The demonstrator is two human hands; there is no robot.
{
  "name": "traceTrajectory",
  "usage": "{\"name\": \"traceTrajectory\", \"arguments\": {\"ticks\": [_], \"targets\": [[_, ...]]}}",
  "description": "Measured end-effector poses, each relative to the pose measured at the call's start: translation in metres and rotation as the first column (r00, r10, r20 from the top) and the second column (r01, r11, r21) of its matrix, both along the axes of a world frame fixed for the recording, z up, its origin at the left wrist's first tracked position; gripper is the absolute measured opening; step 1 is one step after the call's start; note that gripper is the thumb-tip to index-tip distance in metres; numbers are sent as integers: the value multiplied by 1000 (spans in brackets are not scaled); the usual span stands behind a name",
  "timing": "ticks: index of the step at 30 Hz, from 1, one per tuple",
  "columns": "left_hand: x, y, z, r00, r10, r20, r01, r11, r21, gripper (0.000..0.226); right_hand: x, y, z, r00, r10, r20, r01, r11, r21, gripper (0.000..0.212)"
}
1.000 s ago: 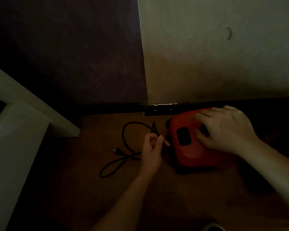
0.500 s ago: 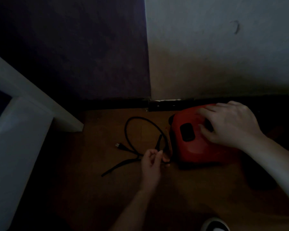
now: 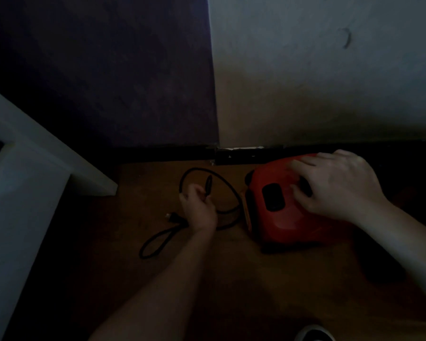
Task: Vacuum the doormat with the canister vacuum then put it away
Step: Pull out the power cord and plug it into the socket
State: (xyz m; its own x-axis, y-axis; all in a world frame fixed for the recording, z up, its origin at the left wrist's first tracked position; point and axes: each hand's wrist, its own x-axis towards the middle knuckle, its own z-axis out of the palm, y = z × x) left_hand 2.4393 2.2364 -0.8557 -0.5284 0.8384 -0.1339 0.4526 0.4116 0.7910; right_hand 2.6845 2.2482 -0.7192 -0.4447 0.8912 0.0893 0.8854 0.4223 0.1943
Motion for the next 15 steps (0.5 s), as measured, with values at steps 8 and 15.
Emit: {"name": "traceTrajectory", "arguments": {"ticks": [8, 15], "targets": [[16, -6, 15, 943, -319, 95, 331, 930, -159, 18, -1, 2, -1, 1000, -23, 16, 24, 1000, -12, 30], [28, 17, -34, 833, -118, 541, 358, 860, -363, 64, 0, 2, -1, 999, -13, 31, 13, 1000, -17, 35]]}}
